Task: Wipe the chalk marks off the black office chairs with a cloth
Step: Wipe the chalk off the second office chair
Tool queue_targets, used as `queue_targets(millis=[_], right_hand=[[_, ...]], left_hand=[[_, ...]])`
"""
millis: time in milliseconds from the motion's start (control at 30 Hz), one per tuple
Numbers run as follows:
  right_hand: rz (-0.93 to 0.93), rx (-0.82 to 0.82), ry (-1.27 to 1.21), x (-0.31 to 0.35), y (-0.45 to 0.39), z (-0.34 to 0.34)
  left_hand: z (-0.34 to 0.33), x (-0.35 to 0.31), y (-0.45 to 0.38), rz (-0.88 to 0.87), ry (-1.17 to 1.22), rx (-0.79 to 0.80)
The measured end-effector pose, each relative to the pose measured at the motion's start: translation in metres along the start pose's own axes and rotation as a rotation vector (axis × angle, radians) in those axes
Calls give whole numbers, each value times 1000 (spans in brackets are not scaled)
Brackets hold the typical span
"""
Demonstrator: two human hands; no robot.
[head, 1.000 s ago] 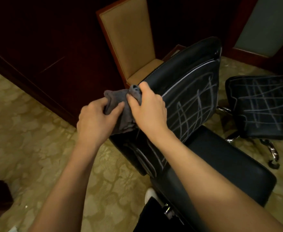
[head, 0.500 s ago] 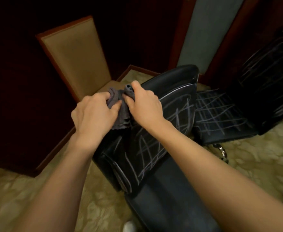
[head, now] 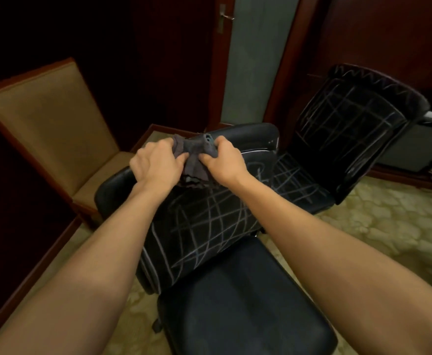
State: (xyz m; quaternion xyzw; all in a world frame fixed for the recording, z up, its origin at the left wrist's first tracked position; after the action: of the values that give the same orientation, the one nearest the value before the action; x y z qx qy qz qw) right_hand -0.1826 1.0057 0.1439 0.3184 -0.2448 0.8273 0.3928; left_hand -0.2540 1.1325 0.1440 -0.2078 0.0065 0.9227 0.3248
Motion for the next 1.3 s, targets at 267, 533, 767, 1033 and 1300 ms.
queue_targets(millis=[267, 533, 767, 1033, 1300], right_hand=[[102, -177, -143, -105, -13, 109], [254, -9, 22, -222, -74, 192], [255, 152, -16, -257, -99, 217], [206, 68, 103, -294, -51, 258], [70, -82, 66, -312, 51, 310]], left_hand=[[-50, -121, 24, 15, 263, 8], [-105, -250, 23, 121, 53, 1], [-124, -303, 39, 176, -116, -71], [-135, -335, 73, 6, -119, 23], [-142, -363, 156, -154, -120, 77]])
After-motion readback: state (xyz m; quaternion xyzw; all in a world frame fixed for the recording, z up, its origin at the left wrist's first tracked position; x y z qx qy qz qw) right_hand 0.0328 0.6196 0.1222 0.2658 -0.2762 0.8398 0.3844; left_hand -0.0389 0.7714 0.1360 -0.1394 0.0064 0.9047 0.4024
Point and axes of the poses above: each hand's wrist, its own y-axis away from the middle knuckle, its own z-axis out of the back of the hand, x = y × z, the point moved 3 cm from there along -y, towards the middle knuckle, and after that the axes turned 12 degrees about z, right-handed, at the moved point
